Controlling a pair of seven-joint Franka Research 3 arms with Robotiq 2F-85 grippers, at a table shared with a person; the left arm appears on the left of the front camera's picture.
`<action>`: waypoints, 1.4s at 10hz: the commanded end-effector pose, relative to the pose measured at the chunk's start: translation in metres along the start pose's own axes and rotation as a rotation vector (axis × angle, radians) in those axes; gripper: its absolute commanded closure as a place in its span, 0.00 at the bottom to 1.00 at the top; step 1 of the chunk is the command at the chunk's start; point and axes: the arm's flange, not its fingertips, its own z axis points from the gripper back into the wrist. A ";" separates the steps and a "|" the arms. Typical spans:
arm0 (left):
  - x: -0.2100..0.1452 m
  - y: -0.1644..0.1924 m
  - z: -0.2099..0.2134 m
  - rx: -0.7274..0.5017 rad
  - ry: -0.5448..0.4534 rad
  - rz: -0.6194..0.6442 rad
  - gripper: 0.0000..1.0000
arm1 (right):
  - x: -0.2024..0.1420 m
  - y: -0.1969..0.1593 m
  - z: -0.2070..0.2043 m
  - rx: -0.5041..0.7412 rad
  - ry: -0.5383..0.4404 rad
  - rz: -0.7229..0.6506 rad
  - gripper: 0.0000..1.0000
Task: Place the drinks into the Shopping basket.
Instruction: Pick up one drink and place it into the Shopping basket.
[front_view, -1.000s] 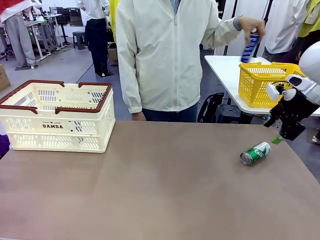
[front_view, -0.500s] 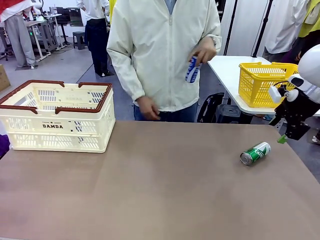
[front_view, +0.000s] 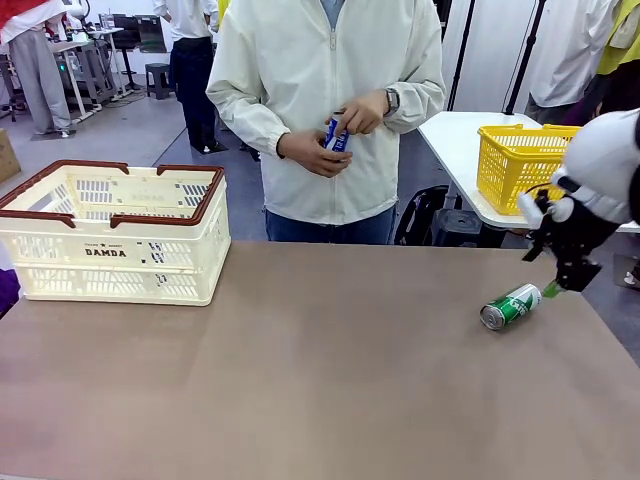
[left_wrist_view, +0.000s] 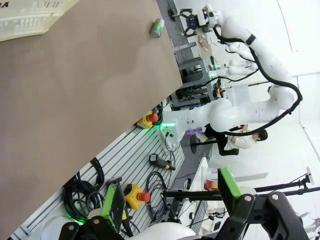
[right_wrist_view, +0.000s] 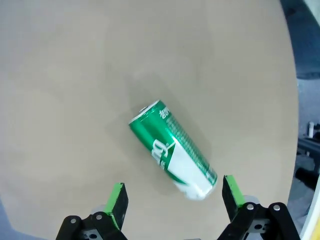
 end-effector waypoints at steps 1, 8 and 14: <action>0.000 -0.001 -0.001 -0.021 -0.009 -0.018 0.00 | 0.004 -0.019 -0.033 -0.003 0.003 0.131 0.00; 0.000 -0.001 -0.001 -0.021 -0.009 -0.018 0.00 | 0.008 -0.035 -0.096 0.093 0.084 0.250 0.00; 0.000 -0.001 -0.001 -0.021 -0.009 -0.018 0.00 | 0.007 -0.037 -0.099 0.109 0.068 0.247 0.00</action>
